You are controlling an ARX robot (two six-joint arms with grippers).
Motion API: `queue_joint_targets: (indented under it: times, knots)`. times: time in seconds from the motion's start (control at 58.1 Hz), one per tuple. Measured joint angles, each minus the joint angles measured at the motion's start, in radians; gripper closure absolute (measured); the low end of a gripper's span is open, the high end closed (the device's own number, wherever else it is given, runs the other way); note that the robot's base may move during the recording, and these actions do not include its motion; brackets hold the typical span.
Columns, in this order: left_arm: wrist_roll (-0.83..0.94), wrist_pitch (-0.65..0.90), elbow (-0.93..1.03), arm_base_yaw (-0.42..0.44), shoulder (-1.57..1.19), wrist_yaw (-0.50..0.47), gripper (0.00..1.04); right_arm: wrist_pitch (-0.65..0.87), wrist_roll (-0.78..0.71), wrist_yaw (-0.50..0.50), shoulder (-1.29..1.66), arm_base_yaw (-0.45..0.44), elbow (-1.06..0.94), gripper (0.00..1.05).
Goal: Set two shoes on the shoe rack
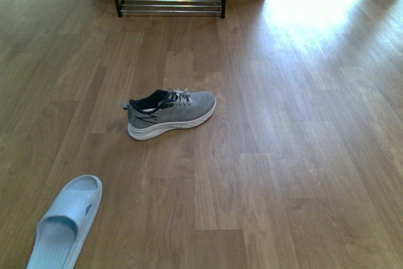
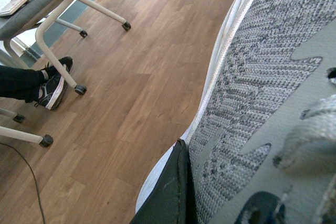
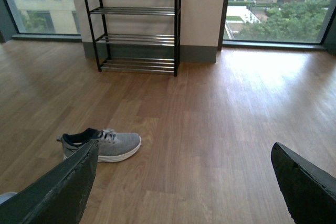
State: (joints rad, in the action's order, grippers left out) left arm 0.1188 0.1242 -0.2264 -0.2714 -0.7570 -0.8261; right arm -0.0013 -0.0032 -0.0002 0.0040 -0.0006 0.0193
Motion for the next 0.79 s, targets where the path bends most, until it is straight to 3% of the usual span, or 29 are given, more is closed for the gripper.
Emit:
queue_joint_targets:
  times: [0.792]
  knots:
    - [0.0,0.0,0.0,-0.001,0.0,-0.003,1.03,0.0,0.0,-0.001,0.0,0.0,0.0,0.09]
